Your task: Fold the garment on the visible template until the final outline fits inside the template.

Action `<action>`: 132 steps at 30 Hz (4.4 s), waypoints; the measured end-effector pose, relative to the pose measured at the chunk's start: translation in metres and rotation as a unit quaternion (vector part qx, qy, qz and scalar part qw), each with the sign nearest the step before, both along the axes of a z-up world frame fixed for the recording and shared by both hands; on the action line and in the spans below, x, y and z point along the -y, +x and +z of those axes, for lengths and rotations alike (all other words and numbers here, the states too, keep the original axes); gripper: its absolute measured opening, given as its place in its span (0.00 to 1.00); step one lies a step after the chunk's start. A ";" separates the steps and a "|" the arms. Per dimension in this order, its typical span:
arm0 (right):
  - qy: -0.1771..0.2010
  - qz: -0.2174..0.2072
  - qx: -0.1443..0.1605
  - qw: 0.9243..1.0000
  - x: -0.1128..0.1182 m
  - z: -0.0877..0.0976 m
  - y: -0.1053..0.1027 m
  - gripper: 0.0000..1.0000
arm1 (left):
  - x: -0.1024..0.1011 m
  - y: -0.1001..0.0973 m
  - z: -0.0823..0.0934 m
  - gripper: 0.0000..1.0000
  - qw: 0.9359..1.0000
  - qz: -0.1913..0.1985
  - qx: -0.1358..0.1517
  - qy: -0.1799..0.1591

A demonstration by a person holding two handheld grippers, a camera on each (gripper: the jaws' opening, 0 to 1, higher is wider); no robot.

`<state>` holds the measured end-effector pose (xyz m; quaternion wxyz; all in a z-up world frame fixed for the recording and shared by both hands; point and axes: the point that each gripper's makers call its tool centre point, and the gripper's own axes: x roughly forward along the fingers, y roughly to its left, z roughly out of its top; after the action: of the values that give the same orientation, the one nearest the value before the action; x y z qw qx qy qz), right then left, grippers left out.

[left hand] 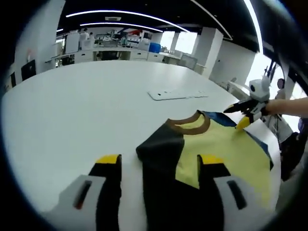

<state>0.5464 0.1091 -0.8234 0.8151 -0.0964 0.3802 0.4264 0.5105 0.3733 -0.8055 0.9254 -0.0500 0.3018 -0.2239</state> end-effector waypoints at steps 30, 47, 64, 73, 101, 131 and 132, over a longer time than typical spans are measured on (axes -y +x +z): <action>0.063 -0.037 0.029 0.997 0.048 0.057 -0.063 0.93 | 0.030 -0.094 0.087 0.92 0.992 -0.023 0.099 -0.081; 0.050 -0.062 0.048 0.996 0.096 0.070 -0.144 0.87 | 0.021 -0.162 0.118 0.88 0.990 -0.022 0.120 -0.064; 0.062 -0.102 0.045 0.992 0.111 0.060 -0.196 0.81 | 0.026 -0.217 0.122 0.86 0.988 -0.059 0.144 0.008; 0.064 -0.135 0.027 0.988 0.122 0.035 -0.217 0.74 | 0.027 -0.221 0.126 0.84 0.987 -0.042 0.153 -0.008; -0.069 0.008 0.123 0.990 0.095 0.003 -0.269 0.21 | 0.034 -0.223 0.116 0.80 0.990 -0.041 0.132 -0.038; -0.215 0.201 0.212 0.932 0.097 -0.016 -0.258 0.13 | 0.039 -0.226 0.114 0.79 0.991 -0.042 0.123 -0.044; -0.215 0.202 0.212 0.932 0.096 -0.016 -0.255 0.13 | 0.038 -0.227 0.114 0.79 0.991 -0.041 0.122 -0.046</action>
<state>0.2909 0.0132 -0.8399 0.7331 -0.4323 0.2542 0.4594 0.2839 0.3349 -0.6915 0.9420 -0.0522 0.1776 -0.2800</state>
